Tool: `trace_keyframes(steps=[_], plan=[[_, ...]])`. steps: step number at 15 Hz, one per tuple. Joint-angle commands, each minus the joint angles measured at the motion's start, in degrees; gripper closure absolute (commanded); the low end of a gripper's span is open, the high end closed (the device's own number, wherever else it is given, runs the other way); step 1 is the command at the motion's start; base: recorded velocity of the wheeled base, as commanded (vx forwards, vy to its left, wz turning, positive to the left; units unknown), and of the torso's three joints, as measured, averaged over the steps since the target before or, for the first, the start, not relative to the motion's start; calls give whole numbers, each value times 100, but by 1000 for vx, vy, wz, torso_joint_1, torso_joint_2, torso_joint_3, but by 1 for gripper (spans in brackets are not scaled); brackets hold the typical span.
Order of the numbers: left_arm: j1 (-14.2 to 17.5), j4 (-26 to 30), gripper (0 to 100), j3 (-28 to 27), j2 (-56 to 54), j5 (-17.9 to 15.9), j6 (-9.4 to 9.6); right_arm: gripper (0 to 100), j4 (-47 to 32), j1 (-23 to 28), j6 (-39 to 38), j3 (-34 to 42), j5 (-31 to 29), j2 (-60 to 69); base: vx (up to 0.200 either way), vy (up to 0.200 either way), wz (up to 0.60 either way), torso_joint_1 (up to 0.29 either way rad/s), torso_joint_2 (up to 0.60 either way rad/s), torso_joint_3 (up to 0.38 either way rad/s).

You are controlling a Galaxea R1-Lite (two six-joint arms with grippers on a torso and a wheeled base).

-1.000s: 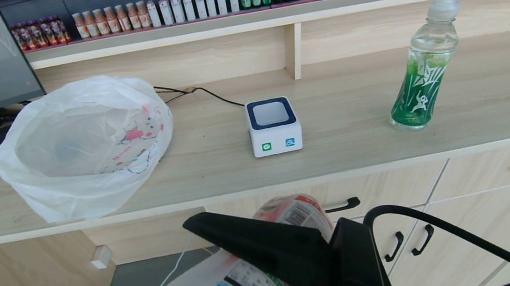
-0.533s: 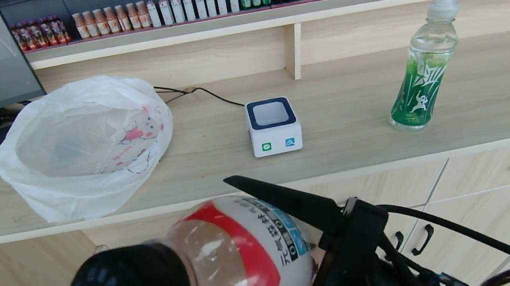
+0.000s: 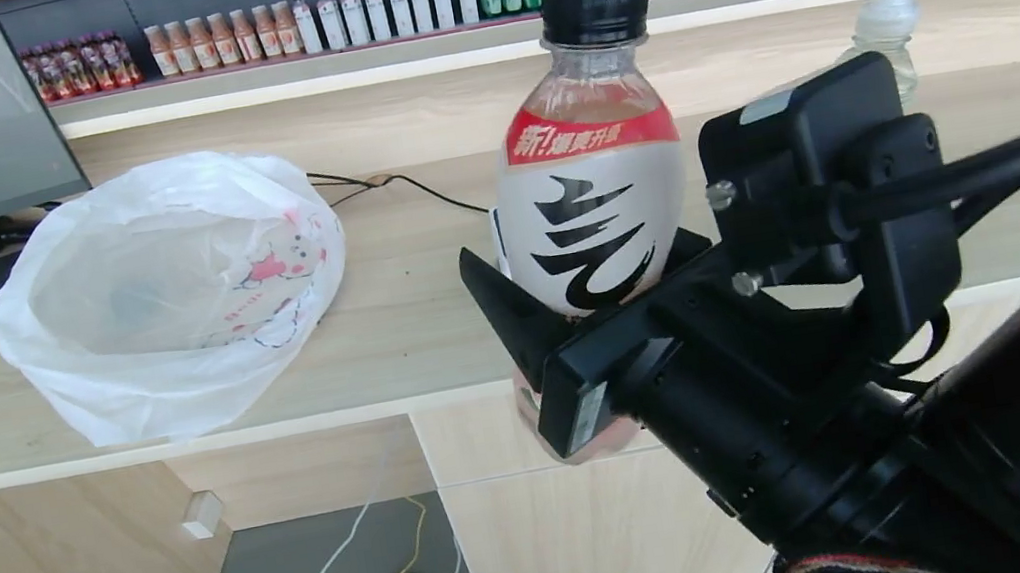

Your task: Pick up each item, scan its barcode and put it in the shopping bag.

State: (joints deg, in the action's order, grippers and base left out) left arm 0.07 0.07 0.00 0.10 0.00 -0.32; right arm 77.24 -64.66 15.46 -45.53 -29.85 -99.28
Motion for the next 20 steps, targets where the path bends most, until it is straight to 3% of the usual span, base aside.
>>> trace_keyframes(steps=[1, 2, 6, 10, 20], plan=[[-7, 1, 0, 0, -1, 0, -3, 100, 2, 401, -781, 0, 103, -109, 0, 0, 0, 0, 0, 0], [1, 1, 0, 0, -1, 0, -3, 100, -7, 911, -957, -8, 243, -56, 0, 0, 0, 0, 0, 0], [1, 1, 0, 0, -1, 0, -3, 100, -42, 1755, -1361, -61, 1017, 32, 0, 0, 0, 0, 0, 0], [1, 1, 0, 0, -1, 0, -12, 100, -34, 1940, -1809, -96, 1201, 32, 0, 0, 0, 0, 0, 0], [1, 1, 0, 0, -1, 0, -3, 100, 397, 2071, -1335, -351, 1131, -188, 0, 0, 0, 0, 0, 0]])
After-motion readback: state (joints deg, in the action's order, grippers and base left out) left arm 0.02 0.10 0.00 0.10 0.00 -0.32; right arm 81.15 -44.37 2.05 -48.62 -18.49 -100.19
